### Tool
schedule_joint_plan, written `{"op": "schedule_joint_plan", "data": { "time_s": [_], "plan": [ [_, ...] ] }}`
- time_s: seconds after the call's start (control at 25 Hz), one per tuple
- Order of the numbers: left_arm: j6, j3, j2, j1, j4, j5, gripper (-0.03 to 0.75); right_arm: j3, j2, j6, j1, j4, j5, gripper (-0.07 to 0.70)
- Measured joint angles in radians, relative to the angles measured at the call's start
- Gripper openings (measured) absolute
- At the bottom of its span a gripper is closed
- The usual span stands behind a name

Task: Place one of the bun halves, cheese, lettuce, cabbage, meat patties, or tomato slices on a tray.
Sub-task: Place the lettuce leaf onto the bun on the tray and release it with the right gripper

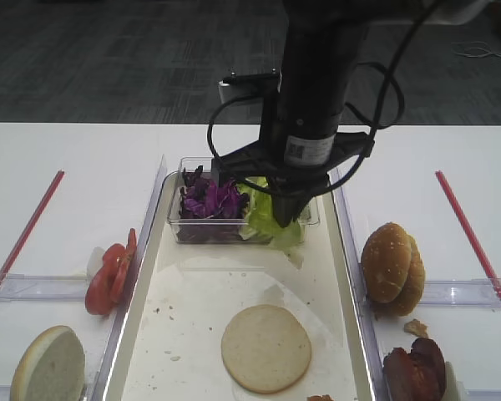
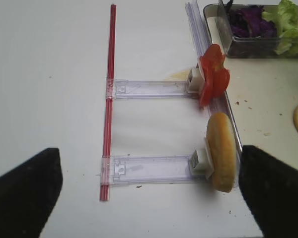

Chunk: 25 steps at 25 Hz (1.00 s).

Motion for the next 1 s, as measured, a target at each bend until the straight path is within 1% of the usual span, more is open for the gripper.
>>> {"op": "schedule_joint_plan", "data": {
  "time_s": [0.16, 0.44, 0.6, 0.84, 1.0],
  "plan": [
    [0.0, 0.0, 0.0, 0.0, 0.0, 0.0, 0.671, 0.07, -0.031, 0.0, 0.022, 0.006, -0.016, 0.043],
    [0.0, 0.0, 0.0, 0.0, 0.0, 0.0, 0.671, 0.176, -0.076, -0.016, 0.055, 0.057, -0.053, 0.043],
    [0.0, 0.0, 0.0, 0.0, 0.0, 0.0, 0.671, 0.244, -0.084, -0.018, 0.077, 0.071, -0.093, 0.043],
    [0.0, 0.0, 0.0, 0.0, 0.0, 0.0, 0.671, 0.302, -0.085, -0.022, 0.122, 0.096, -0.142, 0.043],
    [0.0, 0.0, 0.0, 0.0, 0.0, 0.0, 0.671, 0.332, -0.085, -0.026, 0.128, 0.113, -0.17, 0.043]
  ]
}}
